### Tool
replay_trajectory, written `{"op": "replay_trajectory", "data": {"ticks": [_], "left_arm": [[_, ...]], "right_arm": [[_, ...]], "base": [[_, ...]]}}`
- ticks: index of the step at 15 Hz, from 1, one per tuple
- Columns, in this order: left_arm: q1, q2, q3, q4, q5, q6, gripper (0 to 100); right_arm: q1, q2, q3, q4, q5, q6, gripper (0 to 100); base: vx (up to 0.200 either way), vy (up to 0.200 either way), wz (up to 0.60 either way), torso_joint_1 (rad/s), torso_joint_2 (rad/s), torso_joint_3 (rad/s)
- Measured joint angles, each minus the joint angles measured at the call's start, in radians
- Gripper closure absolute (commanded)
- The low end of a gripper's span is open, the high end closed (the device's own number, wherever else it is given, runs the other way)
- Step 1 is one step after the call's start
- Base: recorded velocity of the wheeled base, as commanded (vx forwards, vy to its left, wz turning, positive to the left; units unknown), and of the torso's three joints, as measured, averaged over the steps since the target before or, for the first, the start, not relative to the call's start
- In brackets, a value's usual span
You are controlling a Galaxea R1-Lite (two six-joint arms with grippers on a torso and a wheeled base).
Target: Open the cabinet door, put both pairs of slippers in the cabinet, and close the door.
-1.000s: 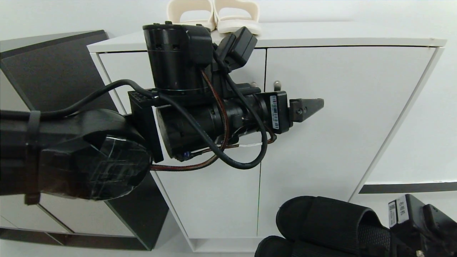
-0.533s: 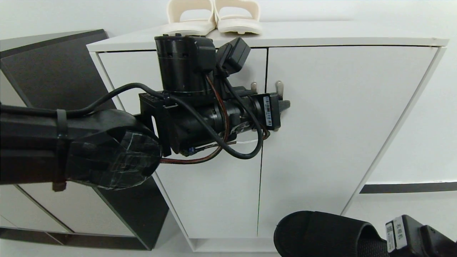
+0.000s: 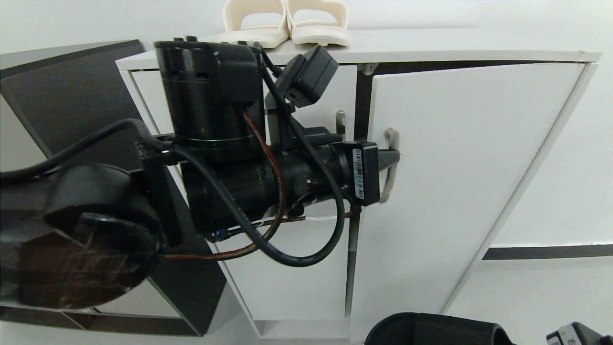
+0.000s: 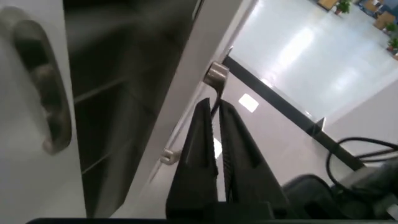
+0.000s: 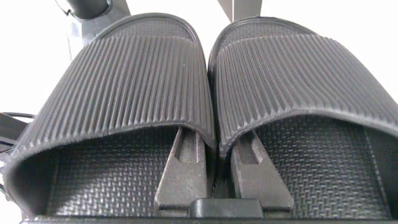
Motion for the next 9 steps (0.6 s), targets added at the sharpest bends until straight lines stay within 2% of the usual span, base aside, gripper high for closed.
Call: {"op": "replay_trajectory", "data": {"ticks": [5,7,9], "left_arm": [[-0.022,-0.151,0.120,0.002,0.002,0.003,100],[0.024,-0.175,0.133,0.003,-0.005,0.000,100],[0.083,-0.166,0.118,0.001,-0.037,-0.007,100]], "right_arm": [[0.000,-0.005,0.003,0.006,0.000,-0.003,100],[0.000,-0.005,0.003,0.007,0.000,-0.004,100],[0.000,-0.005,0.002,0.007,0.000,-0.005,100]], "base": [[0.000,0.000,0.00,0.000,0.00,0.000],[0.000,0.000,0.00,0.000,0.00,0.000],[0.000,0.000,0.00,0.000,0.00,0.000]]}}
